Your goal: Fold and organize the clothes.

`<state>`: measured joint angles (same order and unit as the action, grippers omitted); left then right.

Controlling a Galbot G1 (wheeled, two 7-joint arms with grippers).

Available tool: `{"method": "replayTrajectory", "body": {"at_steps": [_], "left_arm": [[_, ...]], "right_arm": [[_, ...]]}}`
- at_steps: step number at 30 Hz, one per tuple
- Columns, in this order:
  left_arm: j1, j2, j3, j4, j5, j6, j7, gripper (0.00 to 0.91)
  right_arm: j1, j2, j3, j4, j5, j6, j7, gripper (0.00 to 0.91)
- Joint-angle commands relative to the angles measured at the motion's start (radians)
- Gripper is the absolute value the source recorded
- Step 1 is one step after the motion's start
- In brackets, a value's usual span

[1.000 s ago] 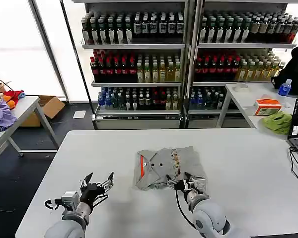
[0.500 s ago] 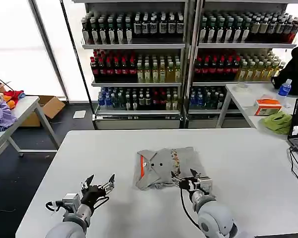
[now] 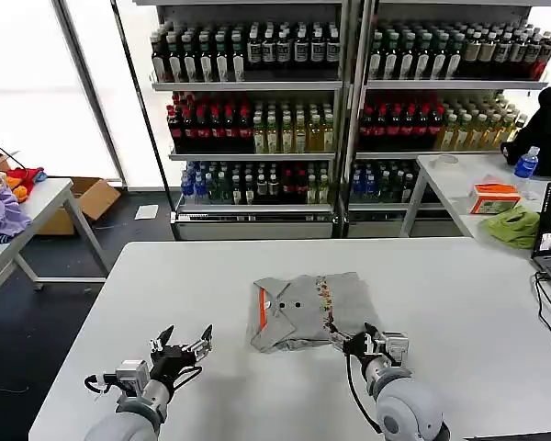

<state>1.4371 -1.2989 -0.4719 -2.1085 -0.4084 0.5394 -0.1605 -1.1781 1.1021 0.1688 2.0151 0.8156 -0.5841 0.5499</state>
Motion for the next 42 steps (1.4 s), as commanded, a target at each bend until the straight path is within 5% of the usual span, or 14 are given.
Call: {"method": "replayTrajectory", "body": {"at_steps": [1, 10, 11, 13, 14, 19, 28, 42], "left_arm": [[0.004, 0.001, -0.003, -0.001, 0.000, 0.000, 0.002, 0.907], [0.007, 0.002, -0.014, -0.008, -0.002, 0.002, 0.003, 0.907], [0.007, 0.002, -0.015, -0.011, -0.002, 0.002, 0.003, 0.907], [0.009, 0.000, -0.018, -0.014, -0.004, 0.002, 0.003, 0.907], [0.009, -0.001, -0.020, -0.017, -0.005, 0.003, 0.003, 0.907], [0.025, -0.004, -0.027, -0.035, -0.005, 0.005, 0.002, 0.907], [0.052, -0.015, -0.028, -0.042, -0.001, 0.001, 0.003, 0.907], [0.053, -0.017, -0.023, -0.035, -0.002, 0.008, 0.007, 0.907]], "right_arm": [[-0.009, 0.000, 0.022, 0.022, 0.146, -0.001, 0.044, 0.907], [0.001, -0.003, 0.034, 0.081, 0.179, -0.001, 0.056, 0.907], [0.006, -0.001, 0.033, 0.088, 0.139, 0.001, 0.040, 0.907], [0.038, 0.015, 0.020, 0.080, -0.118, 0.006, -0.070, 0.907], [0.062, 0.023, 0.016, 0.074, -0.170, 0.007, -0.088, 0.907], [0.254, 0.053, -0.050, -0.030, -0.278, 0.005, -0.134, 0.907], [0.416, 0.129, -0.110, -0.314, -0.289, 0.034, -0.210, 0.907], [0.431, 0.222, -0.180, -0.399, -0.340, 0.055, -0.252, 0.907]]}}
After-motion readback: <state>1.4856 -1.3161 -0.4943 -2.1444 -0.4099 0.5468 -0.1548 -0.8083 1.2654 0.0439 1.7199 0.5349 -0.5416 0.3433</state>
